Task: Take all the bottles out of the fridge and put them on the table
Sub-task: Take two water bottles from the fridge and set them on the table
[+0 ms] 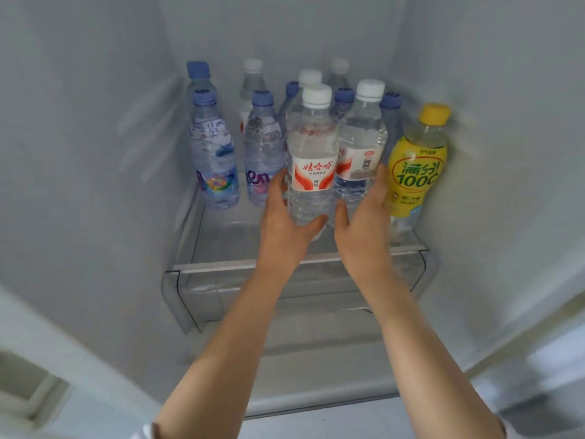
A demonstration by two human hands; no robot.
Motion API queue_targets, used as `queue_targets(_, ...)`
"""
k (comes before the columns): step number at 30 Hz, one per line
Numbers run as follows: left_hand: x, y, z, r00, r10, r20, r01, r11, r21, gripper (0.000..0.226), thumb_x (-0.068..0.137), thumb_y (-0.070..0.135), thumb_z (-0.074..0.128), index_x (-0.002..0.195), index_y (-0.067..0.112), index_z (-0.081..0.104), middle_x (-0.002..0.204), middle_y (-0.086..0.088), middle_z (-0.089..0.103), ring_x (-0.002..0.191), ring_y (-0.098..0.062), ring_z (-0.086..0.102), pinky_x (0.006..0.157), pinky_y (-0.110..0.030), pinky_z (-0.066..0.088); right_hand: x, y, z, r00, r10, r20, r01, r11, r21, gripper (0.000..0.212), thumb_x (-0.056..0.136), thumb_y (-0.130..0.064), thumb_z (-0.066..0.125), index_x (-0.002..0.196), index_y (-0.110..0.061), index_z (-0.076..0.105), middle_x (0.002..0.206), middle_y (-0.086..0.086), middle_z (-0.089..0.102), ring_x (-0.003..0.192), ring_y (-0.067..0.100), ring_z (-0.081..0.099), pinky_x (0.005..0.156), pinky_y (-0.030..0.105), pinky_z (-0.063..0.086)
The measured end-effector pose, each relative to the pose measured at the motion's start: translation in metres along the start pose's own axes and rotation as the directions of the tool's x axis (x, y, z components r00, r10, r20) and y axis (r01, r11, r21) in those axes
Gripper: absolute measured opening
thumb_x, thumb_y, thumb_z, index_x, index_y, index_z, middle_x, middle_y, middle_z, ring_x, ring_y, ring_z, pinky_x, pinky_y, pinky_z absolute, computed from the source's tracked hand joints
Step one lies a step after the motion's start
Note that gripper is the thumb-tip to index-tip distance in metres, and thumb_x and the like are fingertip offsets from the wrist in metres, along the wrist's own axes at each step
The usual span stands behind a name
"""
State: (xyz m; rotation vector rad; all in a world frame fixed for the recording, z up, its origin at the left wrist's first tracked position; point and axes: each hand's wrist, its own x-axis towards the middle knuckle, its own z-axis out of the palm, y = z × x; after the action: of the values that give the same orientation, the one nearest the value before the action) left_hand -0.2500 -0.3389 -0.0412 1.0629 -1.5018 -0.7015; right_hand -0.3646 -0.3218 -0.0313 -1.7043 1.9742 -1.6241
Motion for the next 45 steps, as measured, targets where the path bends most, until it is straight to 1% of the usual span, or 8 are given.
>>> queue_targets(6, 0.008, -0.005, 0.000, 0.996, -0.085, -0.039, 0.082, 0.995, -0.061, 0.092, 0.060, 0.020, 0.091, 0.137, 0.027, 0.042, 0.113, 0.024, 0.056, 0.101, 0.018, 0.053, 0.082, -0.003, 0.044, 0.006, -0.001, 0.012, 0.997, -0.020, -0.068, 0.020, 1.000, -0.003, 0.088, 0.085, -0.009, 0.067, 0.149, 0.002, 0.008, 0.153, 0.023, 0.019, 0.144, 0.032, 0.019, 0.117, 0.031, 0.016)
queue_targets(10, 0.009, -0.005, -0.001, 0.994, -0.099, -0.042, 0.096, 0.993, -0.069, 0.091, 0.059, 0.017, 0.091, 0.136, 0.026, 0.043, 0.109, 0.029, 0.054, 0.099, 0.021, 0.051, 0.080, -0.001, 0.043, 0.013, 0.001, 0.019, 0.996, -0.013, -0.092, 0.013, 1.000, -0.001, 0.094, 0.083, -0.012, 0.071, 0.149, 0.000, 0.006, 0.152, 0.025, 0.020, 0.143, 0.034, 0.022, 0.116, 0.038, 0.026)
queue_targets(16, 0.008, -0.003, -0.002, 0.994, -0.099, -0.053, 0.095, 0.993, -0.063, 0.090, 0.060, 0.015, 0.091, 0.136, 0.025, 0.044, 0.107, 0.033, 0.052, 0.095, 0.027, 0.048, 0.078, 0.002, 0.041, 0.018, 0.000, 0.025, 0.993, 0.025, -0.116, -0.019, 0.998, 0.057, 0.091, 0.083, -0.010, 0.071, 0.149, -0.004, 0.009, 0.149, 0.024, 0.024, 0.140, 0.032, 0.026, 0.110, 0.026, 0.026)
queue_targets(27, -0.011, 0.012, -0.034, 0.975, -0.141, -0.170, 0.132, 0.989, -0.061, 0.088, 0.063, 0.017, 0.089, 0.138, 0.023, 0.044, 0.124, 0.015, 0.058, 0.109, 0.005, 0.056, 0.086, -0.006, 0.047, -0.009, -0.009, 0.004, 0.995, 0.003, -0.100, 0.010, 0.992, 0.128, 0.097, 0.076, -0.006, 0.077, 0.150, -0.003, 0.014, 0.155, 0.019, 0.021, 0.145, 0.028, 0.020, 0.108, 0.003, 0.008)
queue_targets(33, -0.041, 0.034, -0.062, 0.976, -0.124, -0.177, 0.110, 0.990, -0.088, 0.078, 0.060, 0.016, 0.091, 0.122, 0.034, 0.048, 0.113, 0.023, 0.061, 0.104, 0.005, 0.060, 0.079, -0.006, 0.048, -0.049, -0.041, -0.032, 0.995, 0.034, -0.098, -0.019, 0.988, 0.153, 0.090, 0.075, -0.014, 0.079, 0.147, -0.005, 0.025, 0.144, 0.014, 0.035, 0.135, 0.019, 0.033, 0.110, 0.022, 0.027)
queue_targets(37, -0.085, 0.048, -0.087, 0.984, -0.143, -0.105, 0.130, 0.984, -0.124, 0.081, 0.059, 0.017, 0.091, 0.129, 0.027, 0.051, 0.117, 0.014, 0.065, 0.105, -0.003, 0.063, 0.083, -0.015, 0.053, -0.099, -0.068, -0.058, 0.986, 0.018, -0.164, 0.007, 0.989, 0.149, 0.081, 0.069, -0.012, 0.083, 0.136, 0.000, 0.039, 0.122, 0.007, 0.048, 0.109, 0.001, 0.040, 0.096, 0.003, 0.030)
queue_targets(41, -0.140, 0.059, -0.116, 0.996, -0.088, -0.023, 0.086, 0.994, -0.071, 0.078, 0.058, 0.021, 0.092, 0.124, 0.025, 0.052, 0.113, 0.011, 0.065, 0.103, -0.007, 0.063, 0.082, -0.022, 0.054, -0.163, -0.083, -0.088, 0.987, 0.089, -0.137, -0.056, 0.973, 0.225, 0.070, 0.072, -0.020, 0.083, 0.126, -0.013, 0.039, 0.121, 0.004, 0.052, 0.113, 0.018, 0.055, 0.096, 0.038, 0.050)
queue_targets(45, -0.197, 0.068, -0.136, 0.989, -0.085, 0.125, 0.092, 0.994, -0.055, 0.077, 0.056, 0.027, 0.092, 0.121, 0.026, 0.050, 0.111, 0.016, 0.062, 0.100, -0.003, 0.063, 0.077, -0.017, 0.053, -0.232, -0.096, -0.120, 0.974, 0.213, -0.077, -0.184, 0.942, 0.282, 0.071, 0.074, -0.015, 0.081, 0.127, -0.016, 0.034, 0.123, 0.000, 0.055, 0.111, 0.011, 0.059, 0.094, 0.028, 0.052)
